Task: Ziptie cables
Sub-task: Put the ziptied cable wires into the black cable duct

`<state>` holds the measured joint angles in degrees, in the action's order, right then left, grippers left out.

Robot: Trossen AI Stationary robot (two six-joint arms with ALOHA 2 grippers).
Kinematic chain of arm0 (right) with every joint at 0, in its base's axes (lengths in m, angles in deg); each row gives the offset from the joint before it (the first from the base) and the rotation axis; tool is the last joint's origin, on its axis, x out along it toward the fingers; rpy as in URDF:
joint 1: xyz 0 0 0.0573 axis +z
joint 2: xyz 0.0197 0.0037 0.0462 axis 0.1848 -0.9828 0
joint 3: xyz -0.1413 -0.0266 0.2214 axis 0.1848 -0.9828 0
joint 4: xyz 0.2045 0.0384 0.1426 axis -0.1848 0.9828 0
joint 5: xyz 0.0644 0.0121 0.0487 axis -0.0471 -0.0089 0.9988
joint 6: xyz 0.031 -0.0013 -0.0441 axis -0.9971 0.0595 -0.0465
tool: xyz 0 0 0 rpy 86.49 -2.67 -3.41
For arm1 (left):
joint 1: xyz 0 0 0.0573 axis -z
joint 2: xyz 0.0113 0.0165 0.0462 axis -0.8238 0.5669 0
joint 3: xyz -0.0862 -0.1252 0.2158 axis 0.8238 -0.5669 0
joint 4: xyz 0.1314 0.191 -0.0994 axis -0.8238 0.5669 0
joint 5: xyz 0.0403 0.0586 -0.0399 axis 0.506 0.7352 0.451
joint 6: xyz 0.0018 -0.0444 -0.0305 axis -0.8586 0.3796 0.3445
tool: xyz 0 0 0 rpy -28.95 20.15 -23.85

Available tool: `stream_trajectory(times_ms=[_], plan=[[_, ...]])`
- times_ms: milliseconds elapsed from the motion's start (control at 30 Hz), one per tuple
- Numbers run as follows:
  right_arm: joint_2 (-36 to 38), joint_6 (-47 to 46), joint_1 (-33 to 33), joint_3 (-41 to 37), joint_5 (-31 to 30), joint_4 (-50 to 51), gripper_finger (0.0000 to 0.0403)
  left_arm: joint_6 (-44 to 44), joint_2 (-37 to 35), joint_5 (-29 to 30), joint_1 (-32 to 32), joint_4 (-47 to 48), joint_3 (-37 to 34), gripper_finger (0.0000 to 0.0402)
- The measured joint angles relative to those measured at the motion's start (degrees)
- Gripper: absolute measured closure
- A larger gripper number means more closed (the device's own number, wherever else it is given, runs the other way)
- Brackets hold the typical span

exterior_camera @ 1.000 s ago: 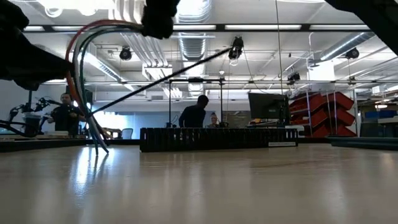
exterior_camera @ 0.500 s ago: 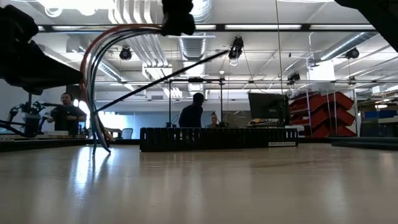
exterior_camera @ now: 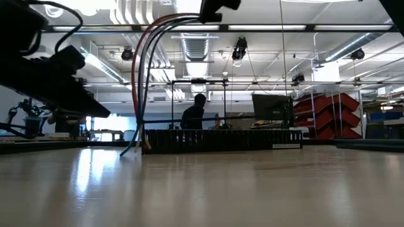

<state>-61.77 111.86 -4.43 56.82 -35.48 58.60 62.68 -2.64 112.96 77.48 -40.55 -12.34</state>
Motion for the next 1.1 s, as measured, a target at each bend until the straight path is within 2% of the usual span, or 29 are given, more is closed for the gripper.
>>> stream_trajectory(times_ms=[67,167,333,533,633,867,1100], plan=[[0.2,-3.7,1.7,0.0,0.3,3.1,0.0390,-0.8,1.1,-0.4,-2.6,-0.5,0.0,0.0292],[0.2,-7.7,3.9,0.0,0.1,5.4,0.0390,-1.4,3.1,-4.6,-6.4,-2.6,0.0,0.0281],[0.2,-11.8,7.2,0.0,0.0,6.5,0.0390,-7.1,9.0,-12.6,-12.1,-13.4,0.0,0.0272],[0.0,-17.0,10.4,0.0,0.0,9.8,0.0390,-12.3,15.1,-24.1,-21.4,-21.0,0.1,0.0286],[0.0,-20.6,11.8,-0.1,0.0,11.6,0.0390,-14.3,18.9,-28.6,-24.2,-25.4,0.1,0.0298],[-0.1,-25.2,14.8,-1.6,-0.1,13.2,0.0390,-18.7,30.1,-28.8,-27.2,-40.8,0.3,0.0319],[-0.1,-26.2,15.9,-4.4,-0.5,13.2,0.0390,-19.7,41.0,-30.1,-27.7,-41.1,5.8,0.0326]])
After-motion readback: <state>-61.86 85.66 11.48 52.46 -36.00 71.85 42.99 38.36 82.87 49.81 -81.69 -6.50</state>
